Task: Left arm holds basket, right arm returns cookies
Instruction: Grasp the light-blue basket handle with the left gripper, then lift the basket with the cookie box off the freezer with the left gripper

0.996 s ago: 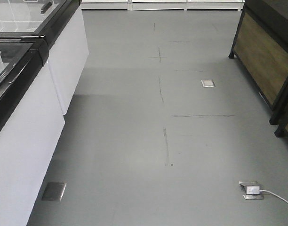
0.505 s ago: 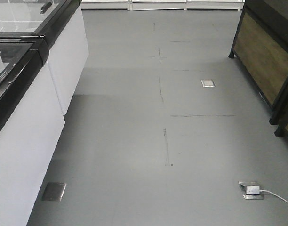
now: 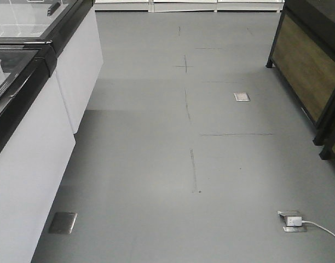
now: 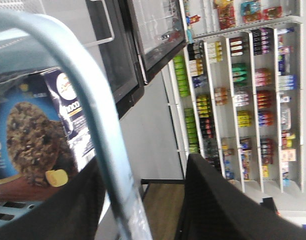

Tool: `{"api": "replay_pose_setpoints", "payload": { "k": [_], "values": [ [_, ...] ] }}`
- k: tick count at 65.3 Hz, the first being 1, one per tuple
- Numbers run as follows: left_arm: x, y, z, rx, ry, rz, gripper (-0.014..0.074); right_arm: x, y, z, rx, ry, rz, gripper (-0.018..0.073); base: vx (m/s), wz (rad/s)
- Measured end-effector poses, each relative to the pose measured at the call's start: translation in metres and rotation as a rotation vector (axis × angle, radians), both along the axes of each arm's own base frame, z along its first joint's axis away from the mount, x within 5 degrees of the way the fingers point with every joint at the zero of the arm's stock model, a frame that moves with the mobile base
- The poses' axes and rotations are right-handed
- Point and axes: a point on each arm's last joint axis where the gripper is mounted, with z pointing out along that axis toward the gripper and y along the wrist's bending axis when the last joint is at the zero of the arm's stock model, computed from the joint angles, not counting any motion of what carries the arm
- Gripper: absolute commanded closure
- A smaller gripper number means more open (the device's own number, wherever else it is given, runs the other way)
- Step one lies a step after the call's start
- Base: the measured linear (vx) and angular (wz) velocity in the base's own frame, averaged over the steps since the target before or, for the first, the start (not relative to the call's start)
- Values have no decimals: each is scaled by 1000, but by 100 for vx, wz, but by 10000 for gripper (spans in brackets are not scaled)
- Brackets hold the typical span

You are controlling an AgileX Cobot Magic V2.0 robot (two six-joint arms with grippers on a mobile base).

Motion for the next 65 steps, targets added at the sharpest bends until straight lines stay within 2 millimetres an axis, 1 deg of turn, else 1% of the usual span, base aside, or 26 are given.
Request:
{"api": "replay_pose_setpoints", "payload": {
  "k": [7,12,20,24,32,38,42,49,56,63,65],
  "values": [
    [10,1,-5,-21,-49,-19,351,0,0,0,0,0,0,568,0,0],
    [14,2,-8,-30,-59,-23,414,0,0,0,0,0,0,568,0,0],
    [16,3,-10,-31,-64,-20,554,0,0,0,0,0,0,568,0,0],
    [16,3,-10,-36,-74,-18,605,0,0,0,0,0,0,568,0,0],
    [17,3,-4,-53,-138,-20,604,0,0,0,0,0,0,568,0,0],
    [21,1,2,-17,-170,-33,604,0,0,0,0,0,0,568,0,0],
    [24,0,9,2,-190,-42,604,0,0,0,0,0,0,568,0,0],
    [36,-11,28,47,-230,-84,604,0,0,0,0,0,0,568,0,0],
    [54,-31,49,92,-277,-151,604,0,0,0,0,0,0,568,0,0],
    [78,-62,65,116,-320,-226,604,0,0,0,0,0,0,568,0,0],
    [87,-75,68,118,-330,-255,604,0,0,0,0,0,0,568,0,0]
  ]
}}
